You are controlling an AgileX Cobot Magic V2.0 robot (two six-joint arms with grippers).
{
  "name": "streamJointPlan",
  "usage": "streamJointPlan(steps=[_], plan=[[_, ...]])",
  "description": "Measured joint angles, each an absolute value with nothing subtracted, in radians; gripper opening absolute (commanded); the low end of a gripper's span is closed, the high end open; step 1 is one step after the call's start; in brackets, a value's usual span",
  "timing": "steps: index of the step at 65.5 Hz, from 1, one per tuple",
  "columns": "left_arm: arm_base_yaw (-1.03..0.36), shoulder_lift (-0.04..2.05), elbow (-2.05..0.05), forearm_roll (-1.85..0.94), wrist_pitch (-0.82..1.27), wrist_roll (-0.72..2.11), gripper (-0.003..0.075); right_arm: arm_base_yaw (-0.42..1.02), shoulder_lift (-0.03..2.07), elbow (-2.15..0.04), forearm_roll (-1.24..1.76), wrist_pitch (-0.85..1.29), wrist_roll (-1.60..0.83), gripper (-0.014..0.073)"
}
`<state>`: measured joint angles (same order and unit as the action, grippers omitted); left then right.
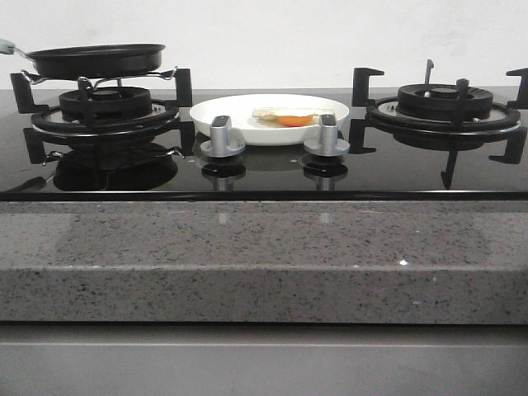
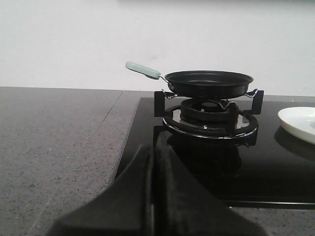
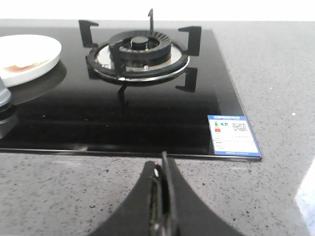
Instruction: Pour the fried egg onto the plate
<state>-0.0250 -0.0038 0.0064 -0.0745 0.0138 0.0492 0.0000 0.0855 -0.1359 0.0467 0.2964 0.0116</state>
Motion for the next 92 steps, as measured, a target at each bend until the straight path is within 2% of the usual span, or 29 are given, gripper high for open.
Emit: streamJointPlan(steps=[10,19,92], plan=[[-0.025,-0.004,0.006,-0.074,0.014,0.049,-0.0020,-0.003,0.010,0.003,0.047,0.133,0.010,-0.0105],[-0.025,-0.004,0.006,-0.074,0.012,0.049,-0.0020,-0.003,-0.009,0.026,0.047,0.097,0.010,-0.0105],[-0.025,-0.004,0.006,-0.074,0.012,0.049,-0.0020,-0.035,-0.010,0.028,0.047,0.090,0.010,-0.0105]])
